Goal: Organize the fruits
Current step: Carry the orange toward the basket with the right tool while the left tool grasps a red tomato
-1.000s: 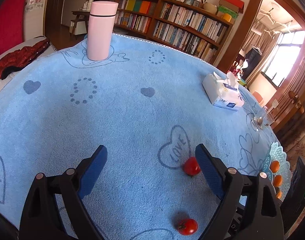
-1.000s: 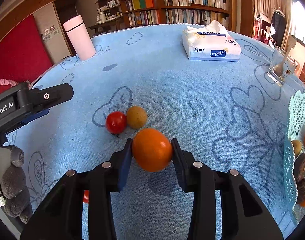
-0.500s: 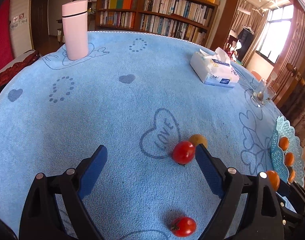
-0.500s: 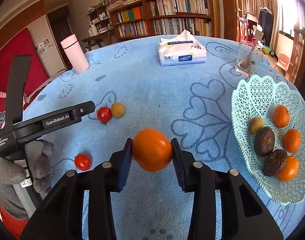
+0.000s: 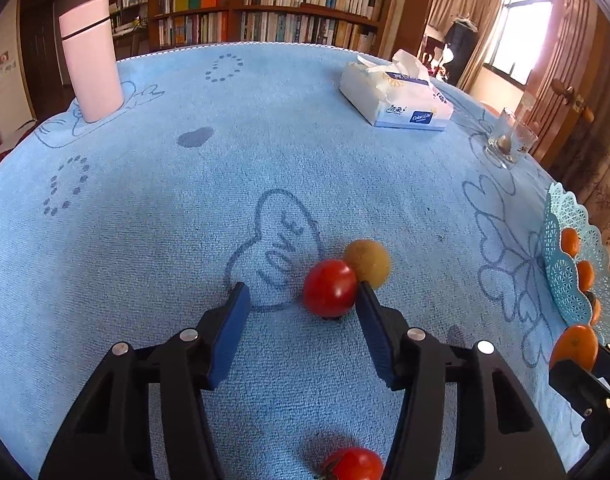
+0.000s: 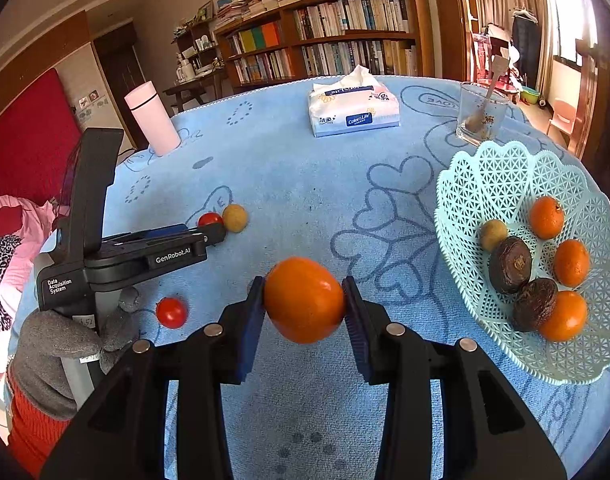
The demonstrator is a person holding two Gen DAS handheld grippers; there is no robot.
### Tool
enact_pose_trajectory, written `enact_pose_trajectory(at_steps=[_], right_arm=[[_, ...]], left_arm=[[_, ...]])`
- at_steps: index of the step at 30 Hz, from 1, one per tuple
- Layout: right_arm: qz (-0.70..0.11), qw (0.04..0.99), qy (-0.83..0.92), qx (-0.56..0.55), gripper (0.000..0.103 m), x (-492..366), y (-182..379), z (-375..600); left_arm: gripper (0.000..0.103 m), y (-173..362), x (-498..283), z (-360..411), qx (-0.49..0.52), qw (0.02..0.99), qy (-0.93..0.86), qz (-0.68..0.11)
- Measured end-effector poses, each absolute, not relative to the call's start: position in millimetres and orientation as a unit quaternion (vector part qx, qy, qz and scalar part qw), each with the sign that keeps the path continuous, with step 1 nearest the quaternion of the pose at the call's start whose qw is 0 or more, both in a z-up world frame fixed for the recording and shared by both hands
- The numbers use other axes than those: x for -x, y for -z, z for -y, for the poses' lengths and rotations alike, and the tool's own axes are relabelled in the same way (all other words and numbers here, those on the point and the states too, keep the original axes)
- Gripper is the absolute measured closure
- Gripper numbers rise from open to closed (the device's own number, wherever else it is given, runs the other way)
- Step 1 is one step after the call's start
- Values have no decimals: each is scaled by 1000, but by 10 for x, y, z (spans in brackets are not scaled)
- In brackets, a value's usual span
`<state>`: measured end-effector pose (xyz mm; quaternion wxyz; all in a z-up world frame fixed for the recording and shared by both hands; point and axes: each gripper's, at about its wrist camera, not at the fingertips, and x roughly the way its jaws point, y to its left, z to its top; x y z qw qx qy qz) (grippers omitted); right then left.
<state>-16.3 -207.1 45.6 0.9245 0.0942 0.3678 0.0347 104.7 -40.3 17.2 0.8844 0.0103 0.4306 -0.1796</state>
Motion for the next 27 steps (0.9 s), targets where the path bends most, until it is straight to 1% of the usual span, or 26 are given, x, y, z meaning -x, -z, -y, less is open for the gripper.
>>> enact_pose_trajectory(at_steps=[1,2,4,13,27], right_arm=[[-367,925,-34,-96,63,171,-463,2077],[-365,925,-34,-97,63,177,-469,2083],[-362,926,-32,-99,63,191,-489,2097],[-335,936,-6,-112,63,342,-684,2296],[-291,941,101,-139,63,752,-964,3023]], left_arm=[[59,-172,-1046,398,-7,884,183,-430],[63,-175,-1055,394,-4,883,185,-431],[76,-179,-1057,370,1,883,184,-431],[76,-258,-970,276,14,887,178,-425],[76,-461,-822,318,13,897,189,-398]])
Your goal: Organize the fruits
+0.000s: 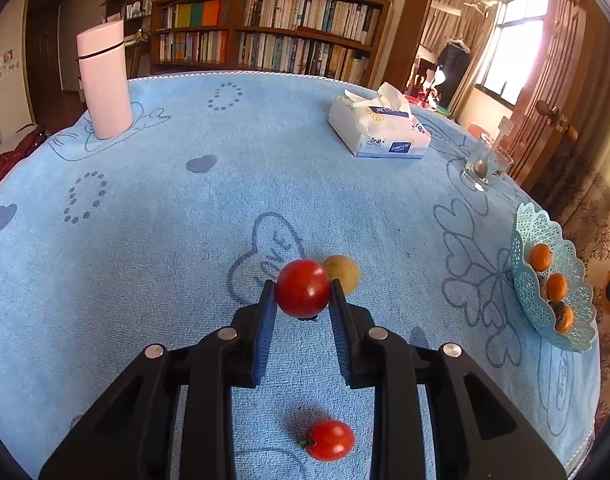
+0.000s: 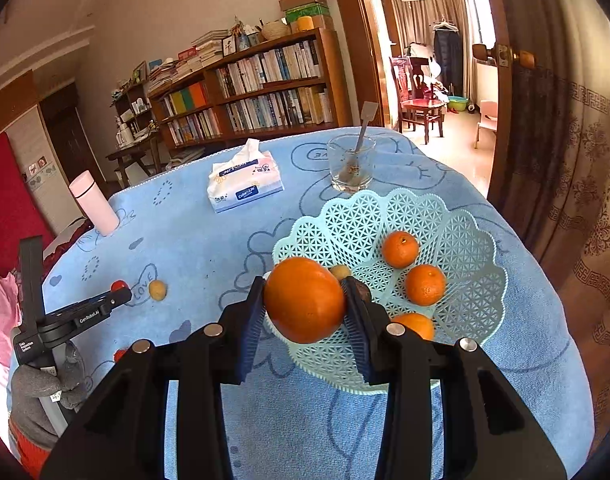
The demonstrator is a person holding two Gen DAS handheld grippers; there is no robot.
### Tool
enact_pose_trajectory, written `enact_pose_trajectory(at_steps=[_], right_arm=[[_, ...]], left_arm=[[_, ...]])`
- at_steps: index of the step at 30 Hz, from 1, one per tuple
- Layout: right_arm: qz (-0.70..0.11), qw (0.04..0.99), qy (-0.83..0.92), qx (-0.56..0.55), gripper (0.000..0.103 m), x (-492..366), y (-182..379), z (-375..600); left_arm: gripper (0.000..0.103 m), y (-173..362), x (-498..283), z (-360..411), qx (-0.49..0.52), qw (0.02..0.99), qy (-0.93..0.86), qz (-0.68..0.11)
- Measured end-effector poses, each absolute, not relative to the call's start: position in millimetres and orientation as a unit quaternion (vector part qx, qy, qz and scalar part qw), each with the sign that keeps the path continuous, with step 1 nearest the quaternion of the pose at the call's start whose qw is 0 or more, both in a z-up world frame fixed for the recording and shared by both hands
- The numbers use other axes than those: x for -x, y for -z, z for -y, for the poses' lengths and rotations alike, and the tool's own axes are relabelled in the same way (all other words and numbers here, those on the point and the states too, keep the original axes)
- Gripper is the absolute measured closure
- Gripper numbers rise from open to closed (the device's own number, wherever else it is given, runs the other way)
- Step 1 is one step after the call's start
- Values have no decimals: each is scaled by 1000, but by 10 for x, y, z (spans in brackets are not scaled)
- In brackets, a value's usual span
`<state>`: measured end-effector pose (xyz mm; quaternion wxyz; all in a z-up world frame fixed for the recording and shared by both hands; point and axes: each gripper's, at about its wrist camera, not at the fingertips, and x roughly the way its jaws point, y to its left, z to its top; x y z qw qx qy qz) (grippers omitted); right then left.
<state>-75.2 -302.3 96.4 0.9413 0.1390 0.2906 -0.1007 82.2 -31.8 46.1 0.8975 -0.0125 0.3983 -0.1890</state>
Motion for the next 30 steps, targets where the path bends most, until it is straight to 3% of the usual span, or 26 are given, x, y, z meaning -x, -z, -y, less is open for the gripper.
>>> enact_pose_trajectory(at_steps=[15,18,30], right_arm=[[-298,916,193,-187,62,1086,-748,3760],[-288,917,194,-197,57,1127,-751,3827],[-240,924,218,-201,54,1407,-743,3954]], left_arm=[[76,-546,-701,436,-1,899,188,-395],[76,-584,-633,482,-9,901,188,-392],[76,-843,-331,1058,-38,896,238,-374]])
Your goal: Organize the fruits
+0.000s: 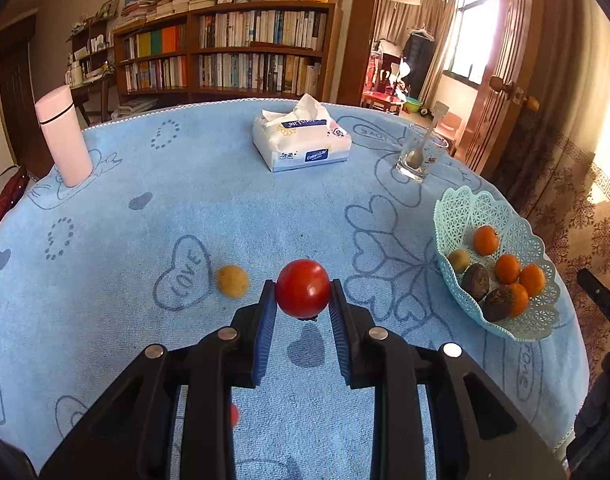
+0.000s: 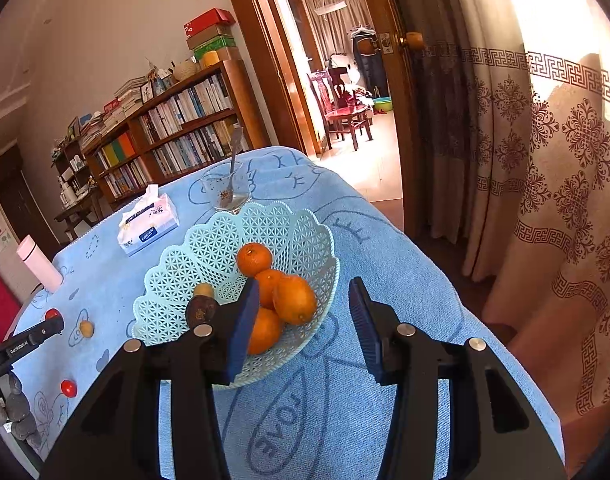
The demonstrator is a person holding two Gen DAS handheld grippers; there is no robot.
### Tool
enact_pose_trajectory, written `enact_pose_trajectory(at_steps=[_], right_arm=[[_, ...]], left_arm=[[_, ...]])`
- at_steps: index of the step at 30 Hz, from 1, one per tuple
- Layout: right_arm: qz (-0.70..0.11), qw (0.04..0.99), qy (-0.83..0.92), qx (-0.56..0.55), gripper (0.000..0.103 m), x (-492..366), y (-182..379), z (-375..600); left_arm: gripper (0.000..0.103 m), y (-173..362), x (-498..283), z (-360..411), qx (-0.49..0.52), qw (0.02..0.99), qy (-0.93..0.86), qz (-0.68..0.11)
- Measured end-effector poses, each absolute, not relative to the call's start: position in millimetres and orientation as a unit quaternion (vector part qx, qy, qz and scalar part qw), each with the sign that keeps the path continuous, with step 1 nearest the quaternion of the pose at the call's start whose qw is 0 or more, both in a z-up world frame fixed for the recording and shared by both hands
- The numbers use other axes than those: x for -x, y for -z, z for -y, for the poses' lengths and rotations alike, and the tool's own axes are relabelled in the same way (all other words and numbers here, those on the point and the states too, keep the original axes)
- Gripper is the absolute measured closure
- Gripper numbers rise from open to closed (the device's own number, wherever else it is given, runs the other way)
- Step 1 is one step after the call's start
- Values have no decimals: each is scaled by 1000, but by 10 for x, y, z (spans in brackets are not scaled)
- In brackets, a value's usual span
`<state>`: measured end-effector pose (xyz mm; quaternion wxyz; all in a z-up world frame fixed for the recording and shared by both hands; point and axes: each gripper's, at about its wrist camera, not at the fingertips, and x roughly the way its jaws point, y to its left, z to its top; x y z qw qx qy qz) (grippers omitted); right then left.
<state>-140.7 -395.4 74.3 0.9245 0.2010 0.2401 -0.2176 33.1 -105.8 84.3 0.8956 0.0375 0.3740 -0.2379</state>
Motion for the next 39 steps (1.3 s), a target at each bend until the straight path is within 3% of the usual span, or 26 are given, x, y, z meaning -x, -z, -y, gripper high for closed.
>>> enact_pose_trajectory(at_steps=[18,20,21,22,32,35,39], right_arm=[[-225,927,220,-202,51,1580,-662,4118],[-223,927,222,-203,46,1601,-664,4124],[-221,927,223,-204,44,1611,-664,4130],[-220,927,223,-205,44,1616,-664,4134],[-230,927,212,-209,42,1571,-637,4069],[-226,929,208,-207,36,1573,-659,4024],[-226,930,205,-205,35,1584,-665,3970]], left_arm=[[75,-728,217,2574,-120,847,352,-380],[57,-716,238,2636,-124,845,353,-382],[37,-727,243,2638,-121,848,351,-379],[33,-743,249,2621,-118,852,350,-372],[31,-843,38,2189,-96,873,297,-375],[25,-880,-11,2005,-87,879,283,-374],[20,-929,-50,1722,-83,888,258,-372]])
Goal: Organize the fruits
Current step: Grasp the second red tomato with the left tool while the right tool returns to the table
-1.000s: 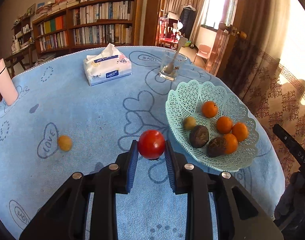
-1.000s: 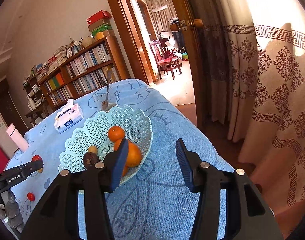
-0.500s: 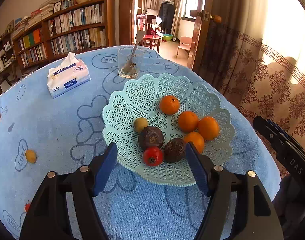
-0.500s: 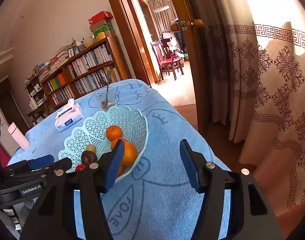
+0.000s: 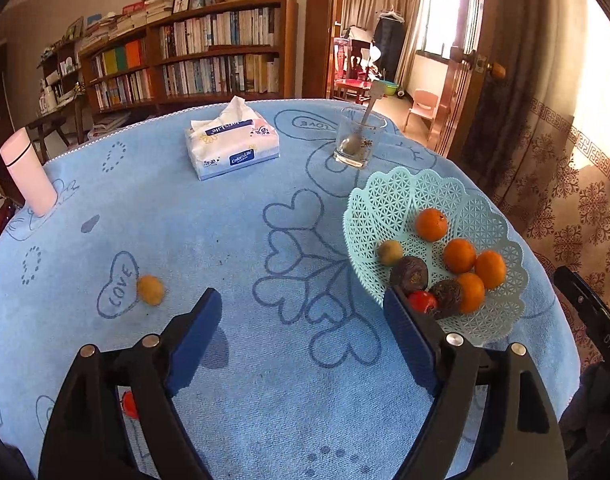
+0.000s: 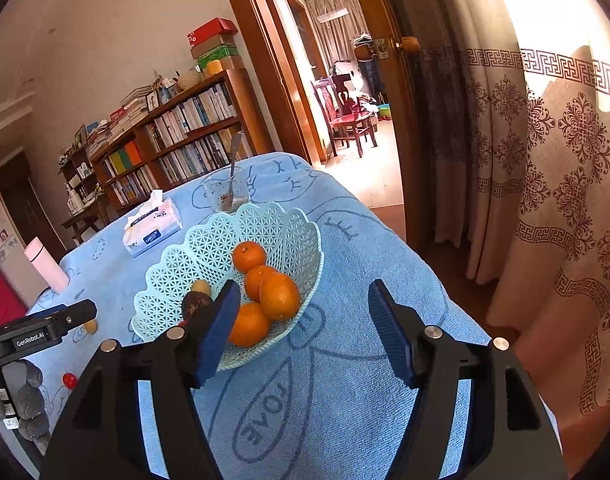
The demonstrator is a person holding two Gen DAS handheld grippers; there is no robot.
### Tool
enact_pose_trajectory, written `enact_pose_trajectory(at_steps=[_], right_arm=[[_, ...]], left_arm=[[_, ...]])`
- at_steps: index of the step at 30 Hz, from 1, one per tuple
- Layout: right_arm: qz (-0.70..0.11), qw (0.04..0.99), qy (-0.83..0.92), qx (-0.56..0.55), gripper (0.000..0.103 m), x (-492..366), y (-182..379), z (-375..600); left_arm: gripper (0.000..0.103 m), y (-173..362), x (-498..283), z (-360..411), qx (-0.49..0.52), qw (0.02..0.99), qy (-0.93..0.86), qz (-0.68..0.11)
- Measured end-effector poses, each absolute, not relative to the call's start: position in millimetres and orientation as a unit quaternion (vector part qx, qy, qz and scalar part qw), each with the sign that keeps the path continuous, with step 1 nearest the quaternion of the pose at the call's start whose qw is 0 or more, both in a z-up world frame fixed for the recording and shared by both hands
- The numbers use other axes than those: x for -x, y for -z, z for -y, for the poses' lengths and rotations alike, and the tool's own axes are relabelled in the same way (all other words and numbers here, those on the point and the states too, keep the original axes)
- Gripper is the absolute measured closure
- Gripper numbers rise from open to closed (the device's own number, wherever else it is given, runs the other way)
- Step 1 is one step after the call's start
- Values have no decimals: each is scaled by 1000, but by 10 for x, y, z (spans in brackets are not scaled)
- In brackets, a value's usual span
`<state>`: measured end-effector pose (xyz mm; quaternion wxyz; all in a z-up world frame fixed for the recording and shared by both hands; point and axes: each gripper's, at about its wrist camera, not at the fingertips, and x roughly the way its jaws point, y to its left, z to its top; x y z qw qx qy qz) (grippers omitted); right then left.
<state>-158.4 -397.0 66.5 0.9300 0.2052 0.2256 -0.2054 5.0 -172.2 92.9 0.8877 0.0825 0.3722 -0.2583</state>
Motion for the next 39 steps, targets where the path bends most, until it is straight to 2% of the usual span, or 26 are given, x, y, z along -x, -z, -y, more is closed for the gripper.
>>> enact_pose_trajectory(at_steps=[12,21,26,33,37,39], right_arm=[[-234,932,186,-204,35,1548,-667,3733],[-239,937,167,-195,35,1459,-713,3504],[-244,940,153,-183,35,1392,-743,3345],[-255,942,143,-167,35,1308,-740,3176],[-261,943,133,-158,35,1226,-741,3073],[-264,945,124,-150,35,1161,-754,2994]], left_arm=[[20,-917,-87,826,-66,905,186,-376],[21,-611,-31,420,-61,898,159,-405],[33,-410,-23,393,-59,887,168,-425],[63,-168,-97,423,-51,874,181,-449],[75,-152,-64,425,-67,880,173,-437],[75,-171,-38,394,-67,883,173,-432]])
